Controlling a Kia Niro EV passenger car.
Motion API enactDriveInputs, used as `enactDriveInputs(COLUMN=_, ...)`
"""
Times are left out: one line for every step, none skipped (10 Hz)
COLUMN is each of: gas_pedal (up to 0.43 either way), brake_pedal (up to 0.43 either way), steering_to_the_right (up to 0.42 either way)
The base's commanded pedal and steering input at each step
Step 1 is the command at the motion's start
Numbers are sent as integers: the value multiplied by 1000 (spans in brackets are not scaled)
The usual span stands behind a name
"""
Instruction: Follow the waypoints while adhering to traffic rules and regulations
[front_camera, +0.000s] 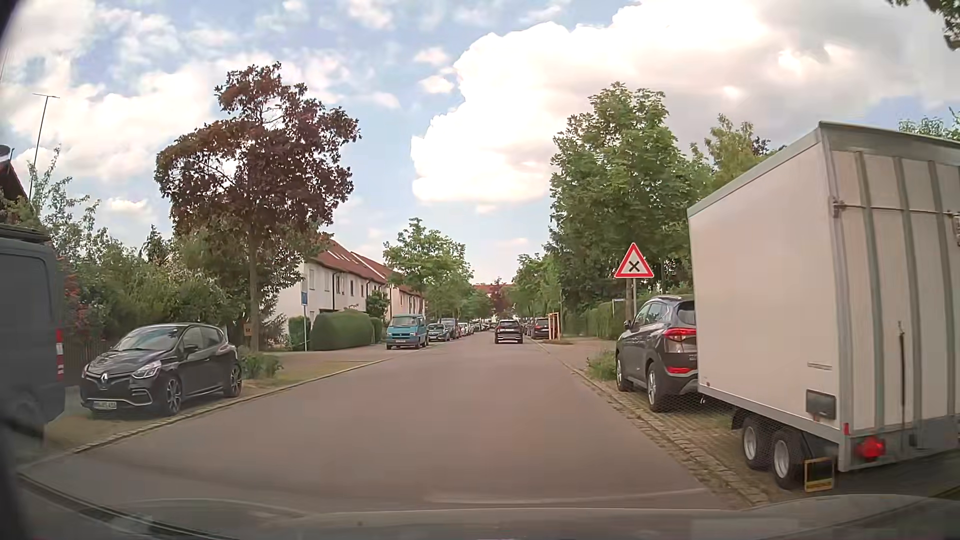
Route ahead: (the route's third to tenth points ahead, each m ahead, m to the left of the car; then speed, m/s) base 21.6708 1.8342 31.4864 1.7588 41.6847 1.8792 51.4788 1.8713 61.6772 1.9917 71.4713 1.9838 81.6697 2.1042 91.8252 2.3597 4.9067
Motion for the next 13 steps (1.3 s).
enactDriveInputs(gas_pedal=47, brake_pedal=18, steering_to_the_right=6)
enactDriveInputs(gas_pedal=47, brake_pedal=18, steering_to_the_right=6)
enactDriveInputs(gas_pedal=39, brake_pedal=18, steering_to_the_right=6)
enactDriveInputs(gas_pedal=20, brake_pedal=18, steering_to_the_right=6)
enactDriveInputs(gas_pedal=0, brake_pedal=18, steering_to_the_right=6)
enactDriveInputs(gas_pedal=0, brake_pedal=18, steering_to_the_right=5)
enactDriveInputs(gas_pedal=0, brake_pedal=18, steering_to_the_right=3)
enactDriveInputs(gas_pedal=0, brake_pedal=18, steering_to_the_right=2)
enactDriveInputs(gas_pedal=0, brake_pedal=18, steering_to_the_right=2)
enactDriveInputs(gas_pedal=0, brake_pedal=18, steering_to_the_right=3)
enactDriveInputs(gas_pedal=0, brake_pedal=18, steering_to_the_right=1)
enactDriveInputs(gas_pedal=0, brake_pedal=24, steering_to_the_right=-5)
enactDriveInputs(gas_pedal=0, brake_pedal=24, steering_to_the_right=-9)
